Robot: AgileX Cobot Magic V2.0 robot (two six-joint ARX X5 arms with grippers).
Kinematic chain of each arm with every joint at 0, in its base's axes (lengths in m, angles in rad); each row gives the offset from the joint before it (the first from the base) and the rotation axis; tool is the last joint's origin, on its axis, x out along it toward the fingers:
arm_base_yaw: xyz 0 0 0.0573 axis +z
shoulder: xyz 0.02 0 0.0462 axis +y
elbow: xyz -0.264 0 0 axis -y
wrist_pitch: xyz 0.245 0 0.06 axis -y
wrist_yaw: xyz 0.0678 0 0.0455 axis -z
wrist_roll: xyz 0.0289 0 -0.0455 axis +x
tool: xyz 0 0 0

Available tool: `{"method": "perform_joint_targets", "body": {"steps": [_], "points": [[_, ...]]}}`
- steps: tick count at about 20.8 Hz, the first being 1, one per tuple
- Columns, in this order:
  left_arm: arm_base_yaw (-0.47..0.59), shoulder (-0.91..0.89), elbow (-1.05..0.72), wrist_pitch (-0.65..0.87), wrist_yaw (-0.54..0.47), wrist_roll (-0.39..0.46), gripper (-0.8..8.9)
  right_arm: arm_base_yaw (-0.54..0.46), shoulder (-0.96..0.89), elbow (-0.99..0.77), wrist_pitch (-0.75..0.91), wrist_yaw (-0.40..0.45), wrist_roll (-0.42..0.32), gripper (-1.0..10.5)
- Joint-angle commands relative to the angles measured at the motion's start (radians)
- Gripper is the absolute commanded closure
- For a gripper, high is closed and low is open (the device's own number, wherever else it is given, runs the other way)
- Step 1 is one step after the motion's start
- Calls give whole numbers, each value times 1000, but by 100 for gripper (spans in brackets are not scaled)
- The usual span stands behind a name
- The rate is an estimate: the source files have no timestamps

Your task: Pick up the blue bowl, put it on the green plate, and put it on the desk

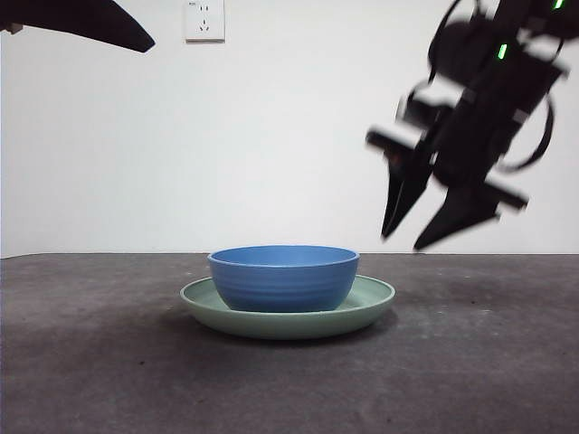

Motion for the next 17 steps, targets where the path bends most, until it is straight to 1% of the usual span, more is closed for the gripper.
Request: {"method": "perform_joint_targets", "body": {"steps": [1, 6, 8, 10, 13, 17], "points": [[-5, 5, 5, 4, 5, 5, 587, 6, -98, 20, -65, 2, -84, 741], [-5, 5, 5, 4, 4, 5, 587, 27, -367, 20, -241, -8, -172, 741], [-5, 5, 5, 4, 4, 5, 587, 31, -466, 20, -311, -40, -189, 741], [-5, 5, 5, 4, 4, 5, 587, 39, -543, 19, -366, -75, -200, 741], [-5, 5, 5, 5, 4, 5, 587, 52, -621, 18, -434, -104, -206, 741], [-5, 5, 5, 5, 4, 5, 587, 87, -723, -19, -477, -105, -206, 741]]}}
